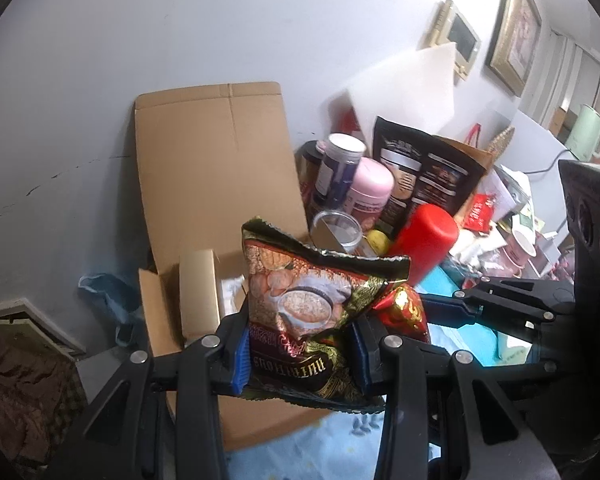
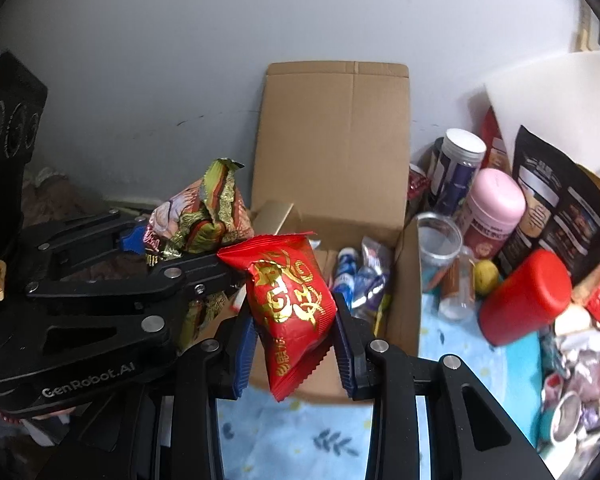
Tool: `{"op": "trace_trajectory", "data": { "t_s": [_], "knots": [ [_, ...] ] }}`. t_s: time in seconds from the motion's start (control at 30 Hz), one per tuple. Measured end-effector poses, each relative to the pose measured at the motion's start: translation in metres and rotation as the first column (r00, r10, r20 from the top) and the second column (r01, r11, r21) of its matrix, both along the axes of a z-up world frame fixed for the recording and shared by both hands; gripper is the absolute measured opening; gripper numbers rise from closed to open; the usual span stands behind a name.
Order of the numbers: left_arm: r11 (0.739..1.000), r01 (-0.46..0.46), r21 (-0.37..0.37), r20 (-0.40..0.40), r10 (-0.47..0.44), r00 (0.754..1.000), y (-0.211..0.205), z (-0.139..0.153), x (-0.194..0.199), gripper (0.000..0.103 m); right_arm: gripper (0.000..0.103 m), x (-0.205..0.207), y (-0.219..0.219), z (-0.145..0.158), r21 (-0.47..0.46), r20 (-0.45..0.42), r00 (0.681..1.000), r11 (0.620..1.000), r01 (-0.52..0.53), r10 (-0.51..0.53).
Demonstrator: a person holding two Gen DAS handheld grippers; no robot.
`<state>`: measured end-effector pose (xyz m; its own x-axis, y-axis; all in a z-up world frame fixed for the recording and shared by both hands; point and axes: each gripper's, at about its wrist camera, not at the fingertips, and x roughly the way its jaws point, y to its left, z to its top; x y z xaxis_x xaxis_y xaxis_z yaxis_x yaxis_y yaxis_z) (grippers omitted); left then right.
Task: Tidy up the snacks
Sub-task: 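Carry the snack bag and red candy packet toward the cardboard box, then lower both snacks into the box and open both tools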
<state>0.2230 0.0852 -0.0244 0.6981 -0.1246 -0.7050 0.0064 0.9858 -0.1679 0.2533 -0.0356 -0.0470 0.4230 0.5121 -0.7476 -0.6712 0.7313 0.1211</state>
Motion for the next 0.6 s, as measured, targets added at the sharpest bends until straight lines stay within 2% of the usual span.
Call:
{"op": "trace_trajectory", "data": {
  "t_s": [0.2, 0.43, 0.6],
  "knots": [
    [1.000, -0.019, -0.010, -0.038, 0.019, 0.999, 0.017, -0.027, 0.037, 0.039, 0.034, 0.036, 0.015, -0.021, -0.004, -0.019, 1.000, 1.000, 0.007, -0.007],
    [1.000, -0.002, -0.017, -0.094, 0.000, 0.996, 0.027, -0.076, 0.072, 0.039, 0.034, 0.070, 0.027, -0.065, -0.040, -0.066, 0.998, 0.999, 0.013, -0.016],
    [0.999, 0.016, 0.035, -0.132, -0.012, 0.991, 0.024, -0.099, 0.086, 0.039, 0.034, 0.081, 0.032, -0.093, -0.059, -0.084, 0.996, 0.998, 0.035, -0.040]
  ]
}}
